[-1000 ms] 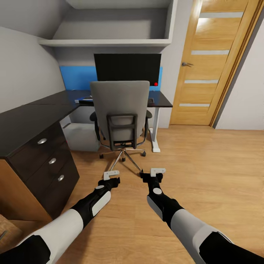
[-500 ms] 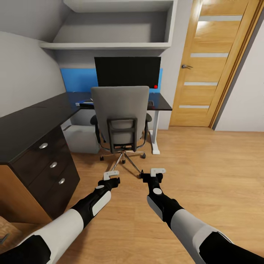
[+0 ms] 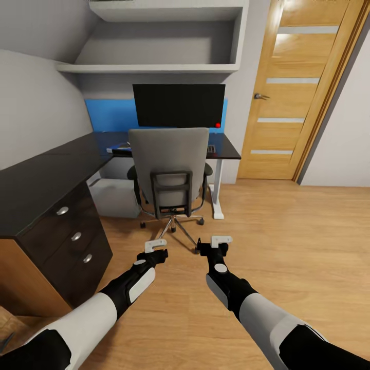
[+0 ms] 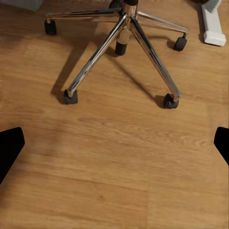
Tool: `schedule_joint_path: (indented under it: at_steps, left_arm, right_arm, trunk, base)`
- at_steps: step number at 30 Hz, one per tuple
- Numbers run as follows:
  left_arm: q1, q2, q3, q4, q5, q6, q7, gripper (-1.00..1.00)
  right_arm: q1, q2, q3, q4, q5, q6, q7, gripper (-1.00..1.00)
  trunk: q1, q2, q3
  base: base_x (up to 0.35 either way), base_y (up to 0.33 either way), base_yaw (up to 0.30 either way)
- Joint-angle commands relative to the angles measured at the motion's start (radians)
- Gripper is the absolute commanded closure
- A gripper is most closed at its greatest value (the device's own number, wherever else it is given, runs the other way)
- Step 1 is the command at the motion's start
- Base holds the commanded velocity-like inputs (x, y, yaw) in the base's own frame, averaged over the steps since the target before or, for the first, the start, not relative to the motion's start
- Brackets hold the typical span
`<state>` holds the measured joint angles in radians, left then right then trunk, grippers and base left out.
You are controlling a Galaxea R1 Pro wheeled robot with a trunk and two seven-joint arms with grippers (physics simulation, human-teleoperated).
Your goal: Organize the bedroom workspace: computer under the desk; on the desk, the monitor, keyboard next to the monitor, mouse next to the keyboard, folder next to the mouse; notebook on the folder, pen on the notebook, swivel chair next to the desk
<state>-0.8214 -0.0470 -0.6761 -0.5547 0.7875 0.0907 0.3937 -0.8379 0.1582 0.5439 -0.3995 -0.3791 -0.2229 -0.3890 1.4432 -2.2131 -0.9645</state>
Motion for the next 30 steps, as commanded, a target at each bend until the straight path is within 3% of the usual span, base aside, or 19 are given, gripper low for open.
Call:
schedule_joint_path:
  at_steps: [1,2,6,10,15,25,30]
  left_arm:
    - [-0.001,0.001,-0.006,0.012,0.005,0.003,0.006,-1.00]
    - [-0.001,-0.001,-0.008,0.204,0.004,-0.005,-0.002,-1.00]
    - [-0.002,-0.009,-0.009,0.351,0.003,-0.024,-0.006,-1.00]
    - [0.005,-0.030,-0.010,0.467,0.003,-0.084,-0.011,-1.00]
    - [0.072,-0.039,-0.007,0.519,0.002,-0.158,-0.024,-1.00]
    - [0.242,-0.032,-0.006,0.533,0.002,-0.217,-0.028,-1.00]
    - [0.339,-0.018,-0.006,0.533,0.002,-0.259,-0.029,-1.00]
  right_arm:
    - [-0.001,-0.001,0.008,0.004,-0.011,-0.014,-0.005,-1.00]
    - [0.000,0.003,0.016,0.144,-0.014,-0.083,0.003,-1.00]
    - [0.015,0.006,0.018,0.249,-0.015,-0.165,0.026,-1.00]
    - [0.054,0.004,0.017,0.279,-0.014,-0.199,0.033,-1.00]
    - [0.126,-0.001,0.014,0.294,-0.013,-0.210,0.035,-1.00]
    - [0.278,-0.022,0.013,0.342,-0.013,-0.221,0.036,-1.00]
    - [0.348,-0.024,0.013,0.378,-0.012,-0.310,0.036,-1.00]
  trunk:
    - [-0.004,0.007,0.002]
    - [-0.008,0.014,0.005]
    - [-0.023,0.042,0.018]
    - [-0.039,0.070,0.030]
    - [-0.058,0.105,0.046]
    - [-0.096,0.175,0.077]
    - [-0.115,0.210,0.093]
  base:
    - [0.000,0.000,0.000]
    - [0.000,0.000,0.000]
    - [0.000,0.000,0.000]
    - [0.000,0.000,0.000]
    - [0.000,0.000,0.000]
    - [0.000,0.000,0.000]
    - [0.000,0.000,0.000]
